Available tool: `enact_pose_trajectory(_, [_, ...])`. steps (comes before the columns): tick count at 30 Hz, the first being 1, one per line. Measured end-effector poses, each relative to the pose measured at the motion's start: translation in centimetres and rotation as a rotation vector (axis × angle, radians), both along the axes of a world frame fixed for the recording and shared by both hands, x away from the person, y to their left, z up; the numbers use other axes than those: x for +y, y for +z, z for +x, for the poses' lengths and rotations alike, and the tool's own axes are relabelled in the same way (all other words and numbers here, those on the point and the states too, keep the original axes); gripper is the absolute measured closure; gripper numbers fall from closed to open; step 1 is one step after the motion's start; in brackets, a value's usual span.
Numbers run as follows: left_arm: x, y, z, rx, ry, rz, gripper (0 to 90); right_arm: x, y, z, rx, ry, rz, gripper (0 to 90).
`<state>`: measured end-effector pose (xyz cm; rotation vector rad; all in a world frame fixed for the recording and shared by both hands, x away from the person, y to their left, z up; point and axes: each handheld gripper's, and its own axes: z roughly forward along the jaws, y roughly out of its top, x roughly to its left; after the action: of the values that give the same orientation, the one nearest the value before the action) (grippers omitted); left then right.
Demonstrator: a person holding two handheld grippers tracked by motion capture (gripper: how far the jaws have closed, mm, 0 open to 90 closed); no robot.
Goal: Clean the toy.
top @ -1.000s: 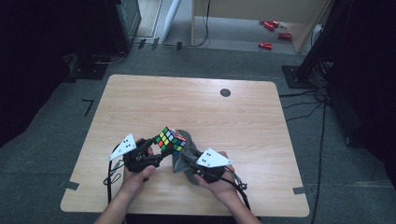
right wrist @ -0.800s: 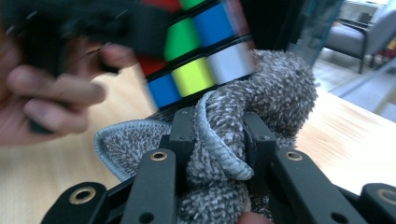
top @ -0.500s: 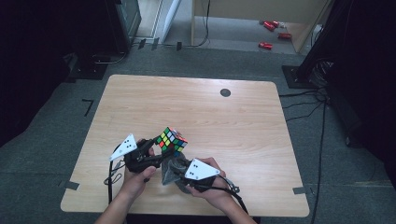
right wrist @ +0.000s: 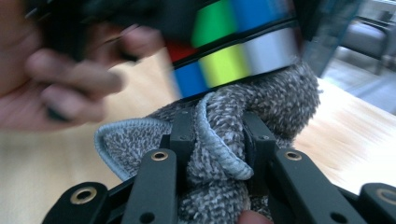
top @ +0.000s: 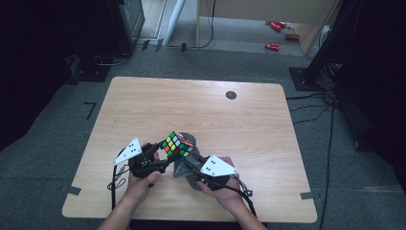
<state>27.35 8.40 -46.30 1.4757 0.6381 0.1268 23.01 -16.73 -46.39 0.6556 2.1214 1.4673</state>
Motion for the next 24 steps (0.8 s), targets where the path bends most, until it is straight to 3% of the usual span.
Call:
enact_pose_trajectory(5, [0.3, 0.0, 0.1, -0.002, 0.016, 0.008, 34.9, 2.1, -0.7, -1.2, -0.009, 0.167, -0.106, 71.6])
enact_pose_trajectory(7, [0.4, 0.0, 0.1, -0.003, 0.017, 0.006, 34.9, 2.6, -0.7, -1.3, -0.009, 0.193, -0.142, 71.6])
enact_pose_trajectory(9, [0.5, 0.1, 0.1, -0.004, 0.016, 0.004, 34.9, 2.4, -0.6, -0.9, 0.012, 0.158, -0.142, 71.6])
enact_pose_trajectory(11, [0.6, 0.1, 0.1, -0.006, 0.018, 0.0, 34.9, 1.4, -0.6, -0.2, 0.034, 0.098, -0.112, 71.6])
enact_pose_trajectory(14, [0.5, 0.0, 0.2, -0.002, 0.015, 0.002, 34.8, -0.3, -0.2, 0.6, 0.035, -0.042, -0.012, 71.7])
enact_pose_trajectory(16, [0.3, 0.0, 0.2, 0.0, 0.009, 0.007, 34.9, -1.2, 0.3, 0.7, 0.029, -0.103, 0.058, 71.7])
enact_pose_trajectory(19, [0.0, -0.1, 0.1, 0.0, 0.001, 0.009, 34.9, -1.3, 0.6, 0.5, 0.011, -0.078, 0.073, 71.7])
enact_pose_trajectory(24, [0.3, 0.0, 0.1, 0.0, 0.007, -0.005, 34.9, 0.4, -0.1, -0.3, -0.006, 0.029, -0.006, 71.7])
